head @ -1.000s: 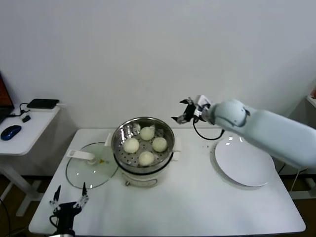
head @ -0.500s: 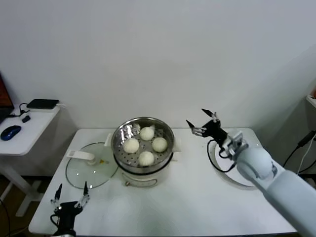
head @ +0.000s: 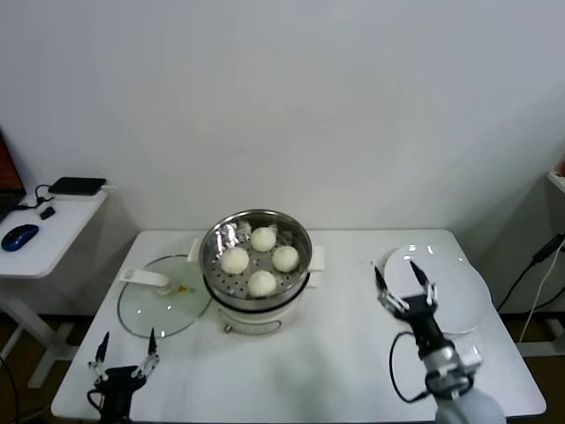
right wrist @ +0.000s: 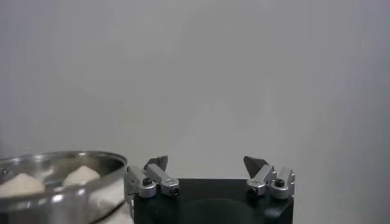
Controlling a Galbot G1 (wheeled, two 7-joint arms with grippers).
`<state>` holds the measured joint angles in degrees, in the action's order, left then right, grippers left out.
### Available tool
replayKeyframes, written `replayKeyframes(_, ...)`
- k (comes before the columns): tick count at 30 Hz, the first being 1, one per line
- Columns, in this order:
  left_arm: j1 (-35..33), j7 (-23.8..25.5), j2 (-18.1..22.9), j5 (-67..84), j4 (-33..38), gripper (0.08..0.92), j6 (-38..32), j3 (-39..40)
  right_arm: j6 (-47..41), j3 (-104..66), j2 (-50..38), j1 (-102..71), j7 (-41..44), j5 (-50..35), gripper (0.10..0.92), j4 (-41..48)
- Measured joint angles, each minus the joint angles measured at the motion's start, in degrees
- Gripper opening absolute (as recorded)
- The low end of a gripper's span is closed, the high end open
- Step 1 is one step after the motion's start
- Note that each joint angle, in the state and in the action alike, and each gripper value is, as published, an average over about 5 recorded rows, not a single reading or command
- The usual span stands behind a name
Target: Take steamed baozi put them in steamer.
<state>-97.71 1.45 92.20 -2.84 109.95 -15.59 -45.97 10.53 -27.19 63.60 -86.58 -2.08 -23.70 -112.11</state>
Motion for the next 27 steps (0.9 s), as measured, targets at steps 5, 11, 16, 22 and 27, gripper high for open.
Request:
replayKeyframes(5,-0.5,0.0,0.0,0.0,0.4,0.823,-0.4,0.0,5.3,-1.8,4.5,-7.4,0.7,2.5,0.823,0.0)
replayKeyframes(11,-0.7,0.0,0.0,0.0,0.9,0.823,-0.5,0.0,10.0,-2.4,7.9,-11.4,1.1,4.4,0.823,0.5)
replayKeyframes(16,-0.7,0.0,0.0,-0.1,1.2,0.823,-0.5,0.1,12.0,-2.7,9.3,-12.8,1.5,5.6,0.823,0.8)
replayKeyframes(22,-0.8,0.0,0.0,-0.4,1.2,0.823,-0.5,0.0,13.3,-2.6,10.2,-13.8,1.7,6.5,0.823,1.4)
replayKeyframes(27,-1.0,0.0,0.0,-0.6,1.1,0.823,-0.7,0.2,13.9,-2.5,10.8,-14.0,1.8,7.1,0.823,1.8)
